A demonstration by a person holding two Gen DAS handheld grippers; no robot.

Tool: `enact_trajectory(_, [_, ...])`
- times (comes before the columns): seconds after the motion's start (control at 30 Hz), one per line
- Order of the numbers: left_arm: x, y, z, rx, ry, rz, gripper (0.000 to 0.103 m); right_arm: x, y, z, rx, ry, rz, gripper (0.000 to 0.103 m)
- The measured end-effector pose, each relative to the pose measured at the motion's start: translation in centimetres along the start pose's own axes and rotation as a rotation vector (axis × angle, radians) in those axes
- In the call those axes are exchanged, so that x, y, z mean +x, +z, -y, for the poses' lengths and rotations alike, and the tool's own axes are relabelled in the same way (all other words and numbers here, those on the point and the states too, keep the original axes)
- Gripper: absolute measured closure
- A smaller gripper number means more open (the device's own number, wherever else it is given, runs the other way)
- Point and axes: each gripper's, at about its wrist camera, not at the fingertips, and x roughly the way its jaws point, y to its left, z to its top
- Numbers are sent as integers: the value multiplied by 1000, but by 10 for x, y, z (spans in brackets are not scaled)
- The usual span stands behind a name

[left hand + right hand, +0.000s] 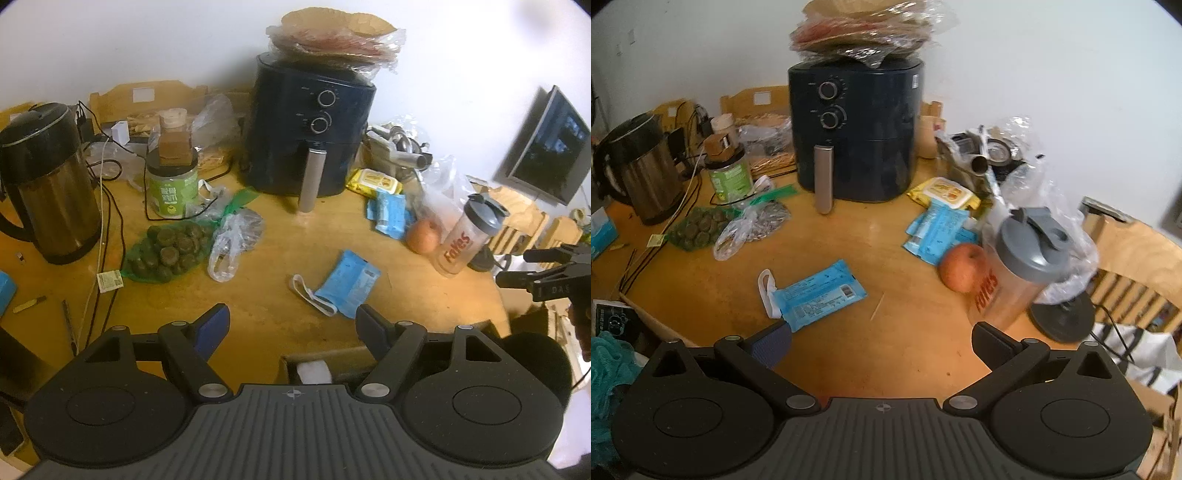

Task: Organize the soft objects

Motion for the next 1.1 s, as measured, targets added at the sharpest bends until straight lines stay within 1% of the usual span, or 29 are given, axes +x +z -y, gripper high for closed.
enact_trajectory(0.47, [34, 22, 0, 70, 20, -33, 28, 62, 28, 2, -102, 156, -49, 0])
enact_trajectory(0.67, [55, 28, 2, 142, -8, -58, 29, 87, 35, 2, -122, 232, -72, 0])
enact_trajectory(0.73, [63, 30, 2, 166, -17, -72, 29, 96, 37, 1, -132, 239, -80, 0])
enact_trajectory(0.9, [88, 36, 3, 217, -67, -111, 29, 113, 38, 0, -145, 247, -96, 0])
enact_trajectory(1.0, [106, 39, 4, 243, -90, -140, 30, 120, 36, -3, -175, 251, -97, 0])
enact_trajectory(1.1, [126, 41, 6, 266, -108, -176, 38, 128, 35, -5, -204, 245, -111, 0])
